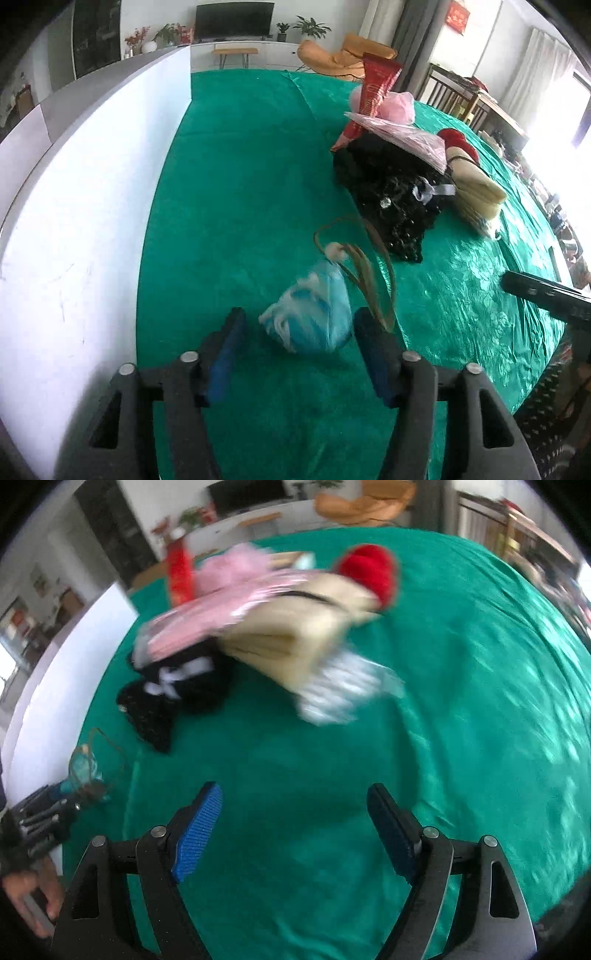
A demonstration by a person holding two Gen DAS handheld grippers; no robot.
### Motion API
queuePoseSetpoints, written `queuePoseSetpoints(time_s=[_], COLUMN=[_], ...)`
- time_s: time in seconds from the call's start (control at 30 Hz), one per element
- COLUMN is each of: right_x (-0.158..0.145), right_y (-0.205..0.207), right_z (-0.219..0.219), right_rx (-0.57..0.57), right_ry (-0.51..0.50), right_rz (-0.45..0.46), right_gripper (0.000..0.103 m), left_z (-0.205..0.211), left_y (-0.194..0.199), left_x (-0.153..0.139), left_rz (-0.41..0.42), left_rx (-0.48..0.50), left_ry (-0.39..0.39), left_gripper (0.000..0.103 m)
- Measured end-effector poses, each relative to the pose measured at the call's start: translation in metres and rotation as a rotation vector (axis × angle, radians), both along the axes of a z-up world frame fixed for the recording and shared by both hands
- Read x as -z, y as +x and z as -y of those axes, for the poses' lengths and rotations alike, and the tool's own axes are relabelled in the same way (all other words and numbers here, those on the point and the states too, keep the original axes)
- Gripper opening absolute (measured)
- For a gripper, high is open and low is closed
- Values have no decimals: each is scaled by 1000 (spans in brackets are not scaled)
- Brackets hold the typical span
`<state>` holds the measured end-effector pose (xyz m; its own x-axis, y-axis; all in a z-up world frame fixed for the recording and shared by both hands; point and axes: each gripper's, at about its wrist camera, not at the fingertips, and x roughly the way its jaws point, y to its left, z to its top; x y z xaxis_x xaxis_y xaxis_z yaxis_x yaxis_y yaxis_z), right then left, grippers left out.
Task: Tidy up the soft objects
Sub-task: 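Lift the pouch with the left gripper while the right gripper grasps the black sequined bag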
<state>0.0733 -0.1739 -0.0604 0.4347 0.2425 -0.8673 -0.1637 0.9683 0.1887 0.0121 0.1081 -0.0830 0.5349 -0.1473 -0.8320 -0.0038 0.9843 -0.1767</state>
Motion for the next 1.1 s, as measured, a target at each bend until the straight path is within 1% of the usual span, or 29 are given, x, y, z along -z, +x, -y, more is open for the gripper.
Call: queuePoseSetpoints(time_s=[0.03,0.07,0.13,0.23,0.3,0.4,0.43,0.47,0.57,0.63,0.7,0.73,0.8,0.87,0.9,0.93,1.0,1.03,1.1], right_x=[-2,-4,-7,-1,-2,-3,-2,-1,0,5,9,9,4,-1,1,1,-3,-3,-8], right_y=[-4,-6,-8,-4,3,26,37,47,62,65,60,50,29,5,-1,-8,-18,-16,-14], right_z=[10,14,12,-20,-38,-69,-80,-91,-119,-124,-112,-99,-76,-38,-17,8,46,52,55], right_rx=[12,13,-15,-75,-91,-72,-60,-42,-21,-6,14,21,15,44,81,122,165,169,116], right_ry=[25,49,99,140,181,251,269,270,227,148,103,79,31,-30,-57,-63,-2,18,68], right_rz=[-2,-4,-8,-13,-13,-23,-40,-59,-59,-63,-71,-68,-38,14,29,38,35,30,18], right_gripper=[84,84,84,84,84,84,84,84,84,84,84,84,84,84,84,84,84,84,85], left_z=[2,4,8,11,12,11,11,9,5,3,-2,-5,-10,-11,-10,-8,-7,-5,-2], left_y=[0,0,1,5,10,17,17,16,10,7,5,3,2,2,1,0,0,-2,-1], left_x=[0,0,0,-4,-5,-2,-1,1,1,1,0,0,-1,-1,-1,-1,-2,-2,-2], left_rz=[5,9,11,28,38,36,34,32,39,34,29,29,29,27,29,30,32,33,32], left_rx=[9,17,26,31,26,5,-6,-20,-28,-26,-24,-29,-34,-26,-22,-12,-8,-9,-10], left_ry=[3,10,25,25,33,59,70,80,82,79,66,54,33,16,11,-3,-22,-25,-17], left_gripper=[67,67,67,67,67,67,65,52,45,44,43,43,43,43,43,43,43,43,43])
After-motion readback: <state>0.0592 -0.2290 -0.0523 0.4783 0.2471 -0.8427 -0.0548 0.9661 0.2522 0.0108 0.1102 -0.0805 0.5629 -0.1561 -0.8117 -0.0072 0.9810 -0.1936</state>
